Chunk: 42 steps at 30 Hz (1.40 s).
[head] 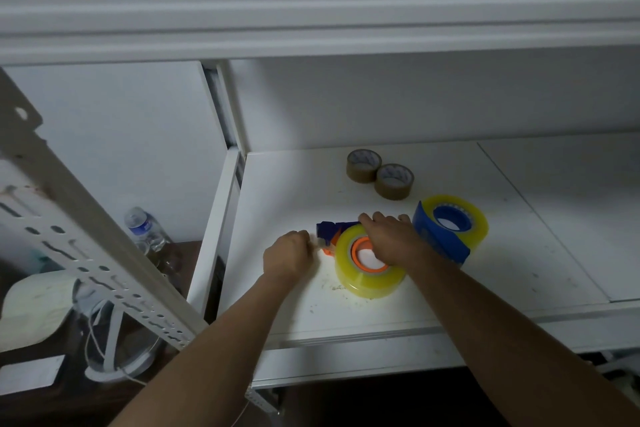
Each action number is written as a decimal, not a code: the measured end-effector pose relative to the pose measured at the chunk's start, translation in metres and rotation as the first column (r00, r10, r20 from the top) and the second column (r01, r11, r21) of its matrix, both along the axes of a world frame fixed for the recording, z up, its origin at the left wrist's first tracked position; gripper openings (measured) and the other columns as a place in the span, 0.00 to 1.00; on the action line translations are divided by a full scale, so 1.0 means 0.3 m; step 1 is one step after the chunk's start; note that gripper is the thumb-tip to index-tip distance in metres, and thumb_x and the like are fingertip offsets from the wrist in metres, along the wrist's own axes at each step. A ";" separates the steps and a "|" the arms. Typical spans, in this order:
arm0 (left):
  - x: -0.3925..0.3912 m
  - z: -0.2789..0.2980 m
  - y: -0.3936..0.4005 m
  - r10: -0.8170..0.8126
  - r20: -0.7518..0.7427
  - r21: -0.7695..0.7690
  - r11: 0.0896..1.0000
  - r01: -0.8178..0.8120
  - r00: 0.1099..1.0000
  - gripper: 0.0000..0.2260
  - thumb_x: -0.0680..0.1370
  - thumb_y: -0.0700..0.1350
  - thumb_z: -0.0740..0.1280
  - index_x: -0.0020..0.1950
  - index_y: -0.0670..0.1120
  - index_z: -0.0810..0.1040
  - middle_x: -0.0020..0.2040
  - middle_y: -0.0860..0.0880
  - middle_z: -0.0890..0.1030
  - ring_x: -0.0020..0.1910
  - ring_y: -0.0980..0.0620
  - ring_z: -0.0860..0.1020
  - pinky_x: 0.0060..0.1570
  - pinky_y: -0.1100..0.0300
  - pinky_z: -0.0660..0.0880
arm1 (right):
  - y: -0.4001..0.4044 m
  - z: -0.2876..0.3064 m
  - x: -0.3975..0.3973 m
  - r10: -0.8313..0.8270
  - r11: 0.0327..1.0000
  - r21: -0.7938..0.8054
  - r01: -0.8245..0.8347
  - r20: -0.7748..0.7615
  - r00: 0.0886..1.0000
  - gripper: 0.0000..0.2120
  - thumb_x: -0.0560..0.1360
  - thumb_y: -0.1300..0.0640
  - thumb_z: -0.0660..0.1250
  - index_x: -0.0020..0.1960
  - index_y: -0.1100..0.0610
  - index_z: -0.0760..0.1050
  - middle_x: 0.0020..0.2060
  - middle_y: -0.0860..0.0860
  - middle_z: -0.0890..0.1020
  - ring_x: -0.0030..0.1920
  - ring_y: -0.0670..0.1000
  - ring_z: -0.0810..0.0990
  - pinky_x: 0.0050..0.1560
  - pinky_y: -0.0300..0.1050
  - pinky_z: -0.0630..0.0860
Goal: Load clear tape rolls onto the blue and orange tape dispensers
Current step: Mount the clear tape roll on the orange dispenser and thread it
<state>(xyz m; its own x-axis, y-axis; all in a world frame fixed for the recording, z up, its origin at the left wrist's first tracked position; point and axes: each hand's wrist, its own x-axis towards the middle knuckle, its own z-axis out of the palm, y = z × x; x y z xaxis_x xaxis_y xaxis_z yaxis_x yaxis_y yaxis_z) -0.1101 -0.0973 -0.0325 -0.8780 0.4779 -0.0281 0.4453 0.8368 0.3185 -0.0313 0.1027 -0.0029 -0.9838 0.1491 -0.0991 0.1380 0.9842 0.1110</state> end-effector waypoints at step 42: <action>-0.004 -0.012 -0.033 -0.105 0.102 0.171 0.981 0.086 0.989 0.10 0.78 0.45 0.60 0.36 0.47 0.70 0.34 0.51 0.73 0.37 0.48 0.72 0.33 0.59 0.63 | -0.227 0.048 -0.023 -0.041 0.971 -0.234 0.047 0.031 0.999 0.29 0.71 0.39 0.58 0.65 0.55 0.64 0.61 0.55 0.73 0.63 0.60 0.70 0.65 0.61 0.60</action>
